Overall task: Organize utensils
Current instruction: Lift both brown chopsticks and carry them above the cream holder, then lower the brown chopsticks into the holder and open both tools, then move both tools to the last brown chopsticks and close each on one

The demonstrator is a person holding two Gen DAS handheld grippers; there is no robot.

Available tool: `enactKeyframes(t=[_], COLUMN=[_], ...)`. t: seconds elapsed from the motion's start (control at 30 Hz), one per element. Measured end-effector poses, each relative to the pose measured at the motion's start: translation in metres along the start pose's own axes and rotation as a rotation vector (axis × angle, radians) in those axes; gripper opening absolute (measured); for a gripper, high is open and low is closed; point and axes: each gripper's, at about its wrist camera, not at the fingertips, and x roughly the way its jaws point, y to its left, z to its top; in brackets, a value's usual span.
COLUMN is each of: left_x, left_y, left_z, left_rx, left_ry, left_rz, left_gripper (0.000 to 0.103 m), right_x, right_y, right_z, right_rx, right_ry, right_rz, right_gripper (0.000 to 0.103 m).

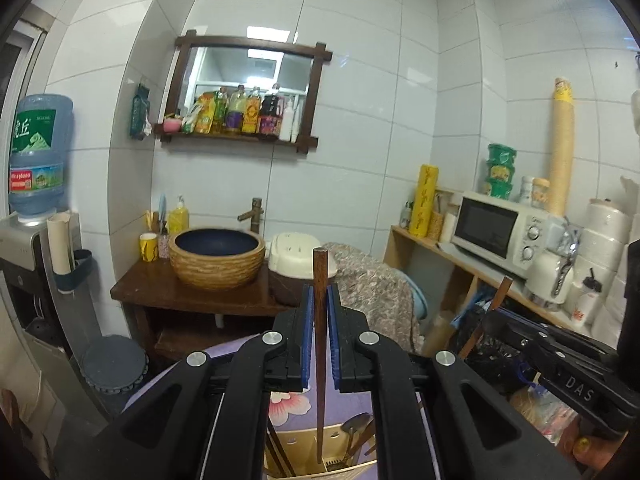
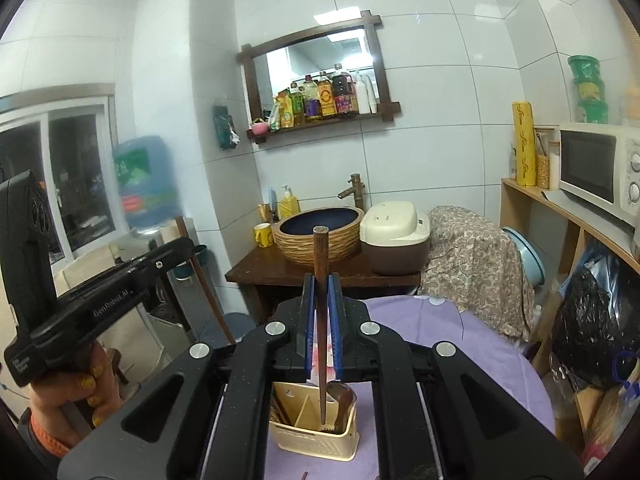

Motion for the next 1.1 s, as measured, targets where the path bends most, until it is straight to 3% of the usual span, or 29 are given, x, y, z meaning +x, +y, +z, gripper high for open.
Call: enactKeyframes(t=[0.1,0.4,0.63,0.73,0.77,0.8,0.83,0.87,1.03,1.1], left_x=[0.016,0.040,0.049,0.044,0.042,0.037,0.034,0.029,-0.013,-0.029], left_y=[-0.005,0.003,0.010,0.012,0.012,0.012,0.011,0.011,0.007,0.007], left_z=[-0.028,-0.098,-0.111,-0.111,-0.110,-0.109,-0.108,-0.108,-0.113,-0.121], left_rx=[0.037,0.068,0.071,0.064,0.065,0.066,0.064,0.060,0.060,0.066], left_ry=[0.018,0.139,0.200,0.190,0.187,0.181,0.172,0.158,0.097,0.080], left_rz=[0.047,0.066,0.078,0.079,0.075,0.071,0.070,0.067,0.025,0.027], left_gripper=[0.008,0.008,0.008,0.009,0.015,0.019,0.031,0.041,0.054,0.066], right_x=[0.017,0.049,0.050,0.049,0.048,0.047,0.045,0.042,0.017,0.005], right_y=[-0.005,-0.018,-0.019,-0.019,-0.019,-0.018,-0.018,-0.019,-0.016,-0.016], right_z=[-0.024,-0.091,-0.101,-0.102,-0.103,-0.104,-0.104,-0.105,-0.114,-0.124], right_rx=[-0.001,0.010,0.007,0.006,0.005,0.005,0.005,0.006,-0.008,-0.011], right_ry=[0.016,0.114,0.114,0.109,0.108,0.101,0.094,0.085,0.056,0.061], right_rz=[-0.019,-0.035,-0.042,-0.038,-0.038,-0.042,-0.047,-0.054,-0.084,-0.108], right_gripper=[0.008,0.008,0.008,0.010,0.015,0.029,0.039,0.058,0.064,0.081])
